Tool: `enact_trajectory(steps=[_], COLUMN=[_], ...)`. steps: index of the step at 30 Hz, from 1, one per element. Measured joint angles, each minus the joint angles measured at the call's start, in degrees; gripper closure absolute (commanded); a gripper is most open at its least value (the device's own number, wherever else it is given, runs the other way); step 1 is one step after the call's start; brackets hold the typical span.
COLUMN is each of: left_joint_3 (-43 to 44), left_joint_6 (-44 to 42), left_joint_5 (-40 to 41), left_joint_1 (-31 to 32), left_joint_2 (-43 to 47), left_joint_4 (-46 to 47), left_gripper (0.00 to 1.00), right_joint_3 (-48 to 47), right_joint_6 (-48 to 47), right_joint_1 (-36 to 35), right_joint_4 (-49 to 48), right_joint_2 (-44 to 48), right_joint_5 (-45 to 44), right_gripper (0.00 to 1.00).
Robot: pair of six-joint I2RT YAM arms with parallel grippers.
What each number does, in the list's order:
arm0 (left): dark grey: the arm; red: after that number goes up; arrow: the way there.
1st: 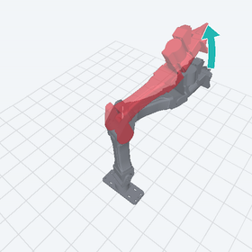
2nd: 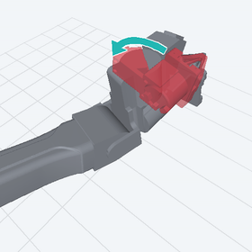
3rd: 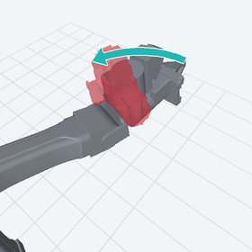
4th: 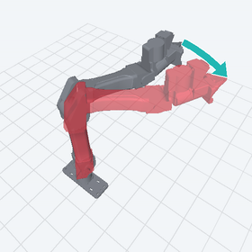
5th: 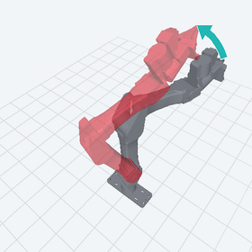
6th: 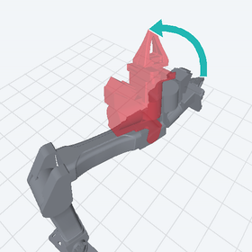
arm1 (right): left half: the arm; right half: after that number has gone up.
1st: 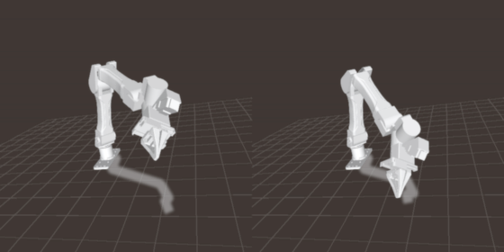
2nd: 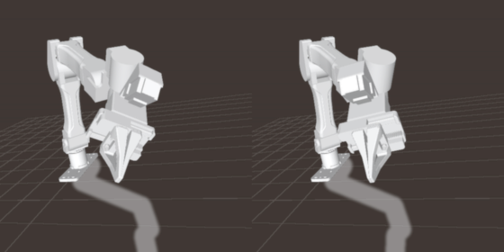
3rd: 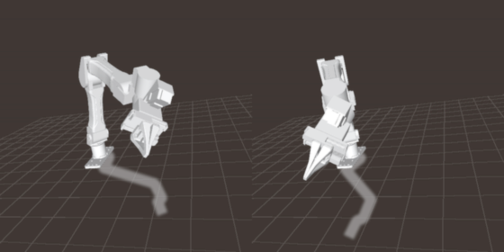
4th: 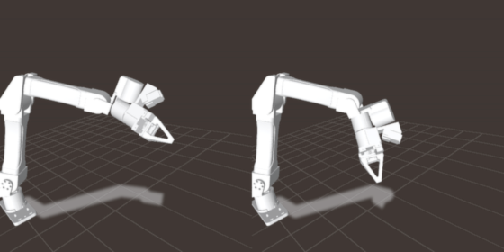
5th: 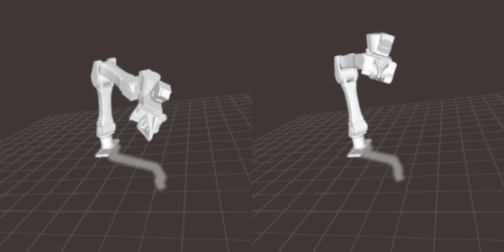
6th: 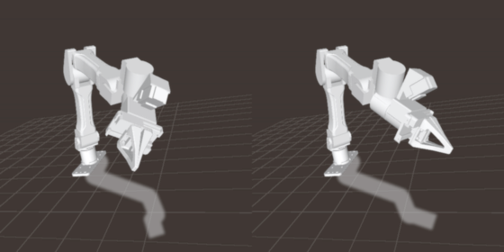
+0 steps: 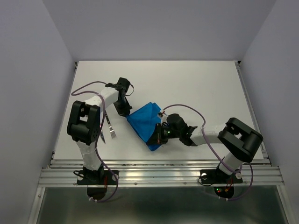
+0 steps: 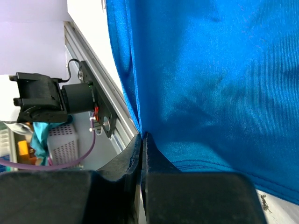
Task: Fold the napkin into a case and place the utensils inside
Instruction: Pick up the lower triangle-folded napkin from the center of the board, then fold the lower triangle-folded napkin at the center of the board.
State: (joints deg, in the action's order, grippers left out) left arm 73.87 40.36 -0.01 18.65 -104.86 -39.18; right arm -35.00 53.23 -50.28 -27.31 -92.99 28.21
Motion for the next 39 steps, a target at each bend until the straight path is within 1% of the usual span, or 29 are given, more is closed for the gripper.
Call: enact_trajectory(steps=[8,15,16,17,18,19,22,24,27,29,33,39], left_joint_3=[4.6,8.1,8.1,8.1,8.2,8.2,8.2,8.5,8.7,8.7,8.7,8.7], left_joint_6=[1.4,2.4,2.5,2.5,2.6,2.6,2.7,2.8,2.9,3.0,3.1,3.2], left_joint_5=[1.1,2.7,3.0,3.3,3.6,3.8,4.5,4.6,4.8,4.8,4.8,4.7], left_joint_1=[0.8,1.1,1.1,1.1,1.1,1.1,1.1,1.1,1.1,1.1,1.1,1.1], left_joint_2=[-5.4,-9.2,-9.2,-9.2,-9.2,-9.2,-9.3,-9.4,-9.7,-9.7,-9.7,-9.8], left_joint_4=[-4.7,-8.7,-8.9,-8.9,-8.9,-8.9,-8.9,-9.0,-9.0,-9.0,-9.0,-9.0], left_gripper=[1.0,1.0,1.0,1.0,1.0,1.0,1.0,1.0,1.0,1.0,1.0,1.0], right_joint_3=[1.0,1.1,1.2,1.2,1.3,1.3,1.2,0.8,-0.7,-1.2,-2.9,-9.6], right_joint_6=[3.5,5.1,5.1,5.1,5.0,4.6,2.3,0.8,-1.8,-3.8,-7.4,-14.2], right_joint_1=[1.7,2.4,2.5,2.5,2.5,2.5,2.5,2.5,2.5,2.5,2.3,-0.3], right_joint_4=[-3.2,-4.2,-4.2,-4.1,-3.6,-2.9,3.4,7.1,11.1,13.7,18.4,25.8], right_joint_2=[-2.3,-4.2,-4.2,-4.2,-4.2,-4.2,-2.8,-1.4,0.5,1.8,4.0,6.6], right_joint_5=[2.7,3.1,3.1,3.0,2.7,2.3,-1.4,-3.5,-6.3,-7.9,-10.4,-15.2], right_gripper=[0.98,0.82,0.77,0.74,0.68,0.63,0.54,0.52,0.45,0.43,0.37,0.29])
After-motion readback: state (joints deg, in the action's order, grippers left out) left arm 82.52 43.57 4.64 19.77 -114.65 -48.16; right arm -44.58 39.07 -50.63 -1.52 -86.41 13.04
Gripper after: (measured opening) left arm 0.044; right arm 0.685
